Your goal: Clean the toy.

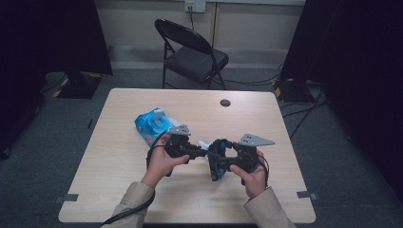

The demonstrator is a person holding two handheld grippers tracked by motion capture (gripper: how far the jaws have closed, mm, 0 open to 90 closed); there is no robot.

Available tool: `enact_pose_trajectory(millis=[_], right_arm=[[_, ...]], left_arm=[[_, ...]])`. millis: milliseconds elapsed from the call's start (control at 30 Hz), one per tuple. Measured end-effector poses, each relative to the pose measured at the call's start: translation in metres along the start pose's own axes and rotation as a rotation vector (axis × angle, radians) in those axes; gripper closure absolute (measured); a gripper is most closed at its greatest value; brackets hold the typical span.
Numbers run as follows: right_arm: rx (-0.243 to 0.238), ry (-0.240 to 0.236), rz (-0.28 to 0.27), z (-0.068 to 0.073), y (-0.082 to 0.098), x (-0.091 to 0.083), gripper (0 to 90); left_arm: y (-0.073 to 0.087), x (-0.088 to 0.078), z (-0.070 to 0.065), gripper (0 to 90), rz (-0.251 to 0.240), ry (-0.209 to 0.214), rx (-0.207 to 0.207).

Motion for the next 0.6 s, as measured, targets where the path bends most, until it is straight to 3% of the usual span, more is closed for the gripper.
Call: enact_pose_trajectory(millis=[600], right_arm=[[0.002,0.007,-0.025,0.0,-0.005,-0.004,25.6]], left_arm=[[0.016,0.011,-0.003,81.5,0.038,0.022,-0.001]])
Point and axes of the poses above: each handheld gripper's, and its own axes: x roughly forward along the jaws, y roughly out of its underside, z roughly to its left, the point moved 2 cm from there along x, roughly forward along the jaws
